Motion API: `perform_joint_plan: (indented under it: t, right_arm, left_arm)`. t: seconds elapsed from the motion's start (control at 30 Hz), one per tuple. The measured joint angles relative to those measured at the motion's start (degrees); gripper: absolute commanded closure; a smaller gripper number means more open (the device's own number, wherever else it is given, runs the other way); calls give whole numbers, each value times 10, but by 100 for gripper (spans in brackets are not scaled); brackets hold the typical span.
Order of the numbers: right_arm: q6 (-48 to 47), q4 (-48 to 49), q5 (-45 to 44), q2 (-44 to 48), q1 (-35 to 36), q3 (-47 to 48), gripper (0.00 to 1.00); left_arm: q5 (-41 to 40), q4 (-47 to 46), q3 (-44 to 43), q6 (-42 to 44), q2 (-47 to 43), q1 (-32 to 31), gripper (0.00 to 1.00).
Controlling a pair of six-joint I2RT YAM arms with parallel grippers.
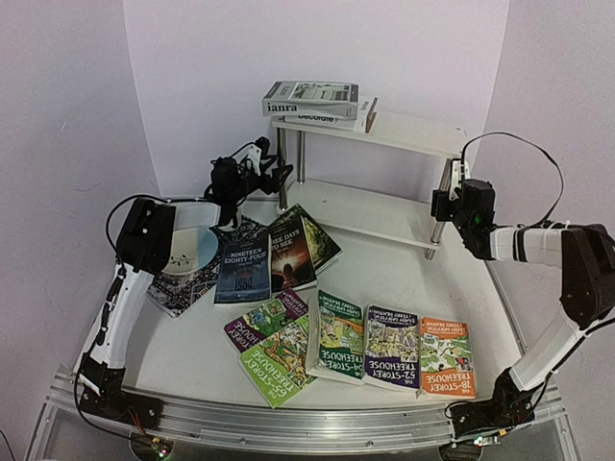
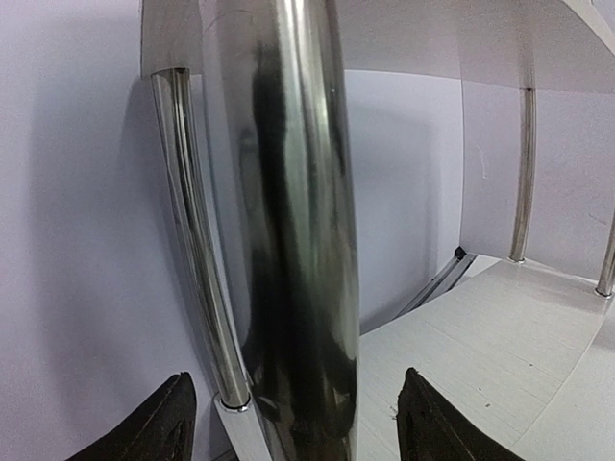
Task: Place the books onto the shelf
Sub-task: Adjust the shelf at the corner of the board.
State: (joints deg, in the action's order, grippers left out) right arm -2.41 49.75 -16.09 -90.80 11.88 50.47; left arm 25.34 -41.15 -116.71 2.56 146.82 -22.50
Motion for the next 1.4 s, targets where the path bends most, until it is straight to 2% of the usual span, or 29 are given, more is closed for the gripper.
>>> perform_joint_plan:
  t: [0.23,0.33,0.57,0.73,0.93,1.4]
  right_arm:
    - [1,13,-18,-26,-1,17,29]
    - [1,13,-27,-34,-2,28,34]
    - [9,23,-26,-47,-4,46,62]
    - [14,28,-23,-47,-8,46,76]
    - [39,39,-12,-43,-10,36,77]
    - [40,37,4,17,-10,-25,76]
  left_arm:
    - [0,1,-23,-10,18,0,27]
    - [0,0,-33,-11,23,0,28]
    - [-2,0,-40,-16,26,0,55]
    - [-5,0,-39,-15,26,0,65]
    - [-5,-16,-12,-15,23,-1,72]
    - [-18,-5,108,-24,-64,-10,71]
